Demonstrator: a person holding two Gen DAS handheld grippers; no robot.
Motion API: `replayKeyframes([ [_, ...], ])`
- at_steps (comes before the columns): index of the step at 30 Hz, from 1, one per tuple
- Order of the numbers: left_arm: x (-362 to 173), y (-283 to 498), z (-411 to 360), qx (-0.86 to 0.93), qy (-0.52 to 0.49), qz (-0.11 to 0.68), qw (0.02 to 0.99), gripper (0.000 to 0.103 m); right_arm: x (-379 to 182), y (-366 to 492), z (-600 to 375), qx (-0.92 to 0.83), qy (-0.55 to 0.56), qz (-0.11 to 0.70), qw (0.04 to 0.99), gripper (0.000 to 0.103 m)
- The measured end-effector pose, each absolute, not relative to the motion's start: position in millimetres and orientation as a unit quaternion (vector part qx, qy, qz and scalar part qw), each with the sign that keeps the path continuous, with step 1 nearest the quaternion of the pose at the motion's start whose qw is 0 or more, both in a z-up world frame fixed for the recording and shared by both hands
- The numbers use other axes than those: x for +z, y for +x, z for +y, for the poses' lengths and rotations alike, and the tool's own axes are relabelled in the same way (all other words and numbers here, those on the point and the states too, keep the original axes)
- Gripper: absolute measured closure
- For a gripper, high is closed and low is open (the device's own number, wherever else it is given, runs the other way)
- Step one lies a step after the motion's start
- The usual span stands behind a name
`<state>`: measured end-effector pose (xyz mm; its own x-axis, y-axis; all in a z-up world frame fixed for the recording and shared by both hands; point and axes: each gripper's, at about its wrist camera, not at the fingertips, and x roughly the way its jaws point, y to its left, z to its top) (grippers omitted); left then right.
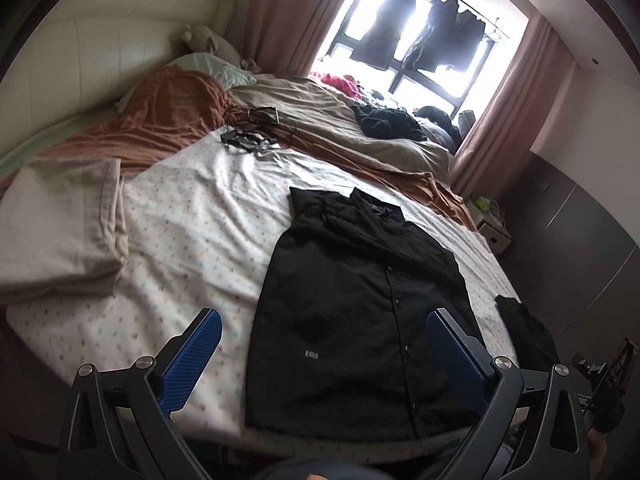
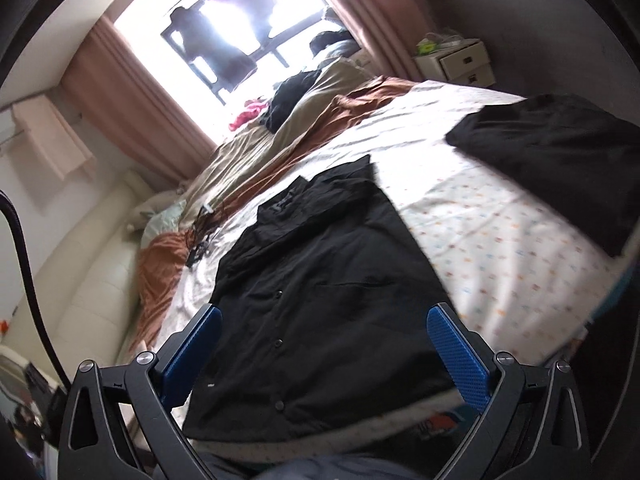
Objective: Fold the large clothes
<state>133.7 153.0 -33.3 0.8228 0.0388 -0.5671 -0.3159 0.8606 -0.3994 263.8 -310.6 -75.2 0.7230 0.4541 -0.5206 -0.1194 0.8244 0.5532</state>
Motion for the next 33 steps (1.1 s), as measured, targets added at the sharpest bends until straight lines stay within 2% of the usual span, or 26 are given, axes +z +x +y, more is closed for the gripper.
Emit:
replayKeyframes([
  [6, -50.5, 95.3, 144.8, 0.095, -0.242, 0.279, 0.924, 0.002, -78.5, 225.0, -342.5, 0.151, 0.249, 0.319, 0.902, 0.000],
  [9, -62.8, 81.1, 147.2, 0.091, -0.258, 0.283, 0.919, 0.016, -81.6, 213.1, -347.6, 0.149, 0.242, 0.319, 0.904, 0.001],
  [13, -78.1, 63.8, 153.4, 0.094, -0.279, 0.285, 0.912, 0.022, -90.1, 203.4, -355.0, 0.155, 0.238, 0.324, 0.903, 0.002],
  [18, -98.3, 54.4, 160.5, 0.097, -0.300, 0.292, 0.903, 0.029, -111.2, 204.2, -372.6, 0.155, 0.248, 0.342, 0.893, 0.015],
  [20, -107.7, 55.4, 163.4, 0.094, -0.313, 0.300, 0.896, 0.031, -123.3, 205.0, -380.1, 0.157, 0.261, 0.349, 0.887, 0.016],
  [22, -116.5, 59.0, 166.4, 0.091, -0.325, 0.308, 0.890, 0.040, -137.2, 210.4, -384.6, 0.162, 0.272, 0.357, 0.879, 0.017],
  [29, -147.6, 83.8, 178.1, 0.085, -0.346, 0.333, 0.873, 0.045, -184.1, 241.0, -384.2, 0.168, 0.295, 0.389, 0.857, 0.021],
  [31, -159.4, 91.0, 180.6, 0.081, -0.352, 0.343, 0.867, 0.052, -196.8, 250.9, -380.6, 0.174, 0.302, 0.397, 0.849, 0.027],
  [33, -172.5, 97.4, 184.5, 0.077, -0.367, 0.349, 0.859, 0.054, -208.6, 260.7, -375.9, 0.183, 0.306, 0.402, 0.843, 0.031],
])
